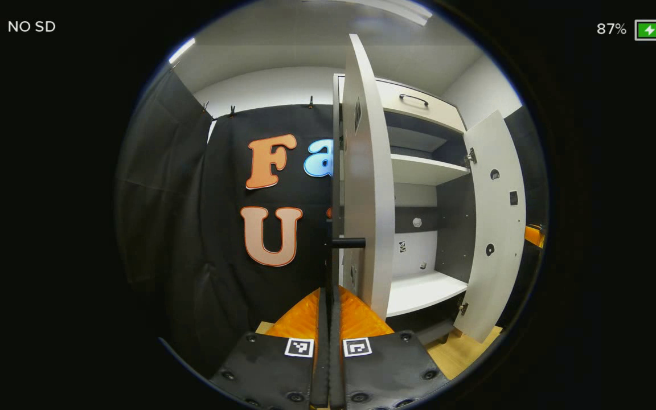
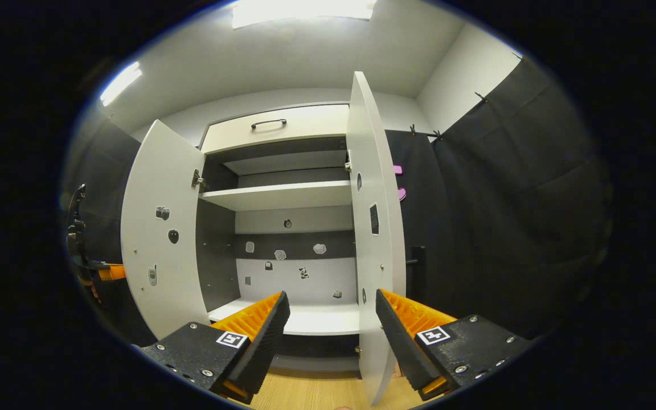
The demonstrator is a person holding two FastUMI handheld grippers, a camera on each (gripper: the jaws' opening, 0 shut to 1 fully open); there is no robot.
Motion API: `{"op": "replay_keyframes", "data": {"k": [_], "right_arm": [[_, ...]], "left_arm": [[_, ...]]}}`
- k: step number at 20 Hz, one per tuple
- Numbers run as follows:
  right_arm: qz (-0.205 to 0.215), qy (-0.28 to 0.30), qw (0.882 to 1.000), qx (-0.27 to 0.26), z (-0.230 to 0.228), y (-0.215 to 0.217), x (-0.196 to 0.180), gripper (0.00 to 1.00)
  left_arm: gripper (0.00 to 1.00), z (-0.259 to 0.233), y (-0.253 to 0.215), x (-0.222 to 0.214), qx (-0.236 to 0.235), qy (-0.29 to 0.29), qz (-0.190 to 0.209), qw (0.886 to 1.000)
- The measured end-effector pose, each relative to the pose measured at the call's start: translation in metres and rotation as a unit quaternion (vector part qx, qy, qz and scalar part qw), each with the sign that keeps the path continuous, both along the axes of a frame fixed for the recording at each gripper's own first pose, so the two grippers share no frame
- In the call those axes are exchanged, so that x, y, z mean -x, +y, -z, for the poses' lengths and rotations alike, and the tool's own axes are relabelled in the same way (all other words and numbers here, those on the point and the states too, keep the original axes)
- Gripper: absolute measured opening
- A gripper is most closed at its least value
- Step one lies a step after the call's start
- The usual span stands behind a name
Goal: Open the right door of the double-door shoe cabinet with the right hand, and open the left door with the left hand.
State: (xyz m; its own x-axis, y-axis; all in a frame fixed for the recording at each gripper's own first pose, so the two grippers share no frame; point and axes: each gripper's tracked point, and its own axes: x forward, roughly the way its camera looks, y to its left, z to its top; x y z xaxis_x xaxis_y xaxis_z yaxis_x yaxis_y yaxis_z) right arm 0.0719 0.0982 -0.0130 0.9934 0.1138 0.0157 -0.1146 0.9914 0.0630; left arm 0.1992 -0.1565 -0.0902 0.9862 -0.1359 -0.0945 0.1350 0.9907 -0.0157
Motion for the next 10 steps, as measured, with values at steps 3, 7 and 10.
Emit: {"op": "replay_keyframes", "data": {"k": [3,7,10], "right_arm": [[-0.002,0.002,1.0,0.004,0.0,0.0,0.001,0.92],[-0.002,0.003,1.0,0.007,0.001,-0.003,0.001,0.92],[-0.002,0.001,1.0,0.009,0.0,-0.008,0.003,0.92]], "left_arm": [[0.03,-0.008,0.004,0.007,-0.011,-0.007,-0.007,1.0],[0.17,-0.014,0.007,0.014,-0.006,-0.009,-0.023,1.0],[0.39,-0.014,0.007,0.024,-0.001,0.001,-0.033,0.999]]}}
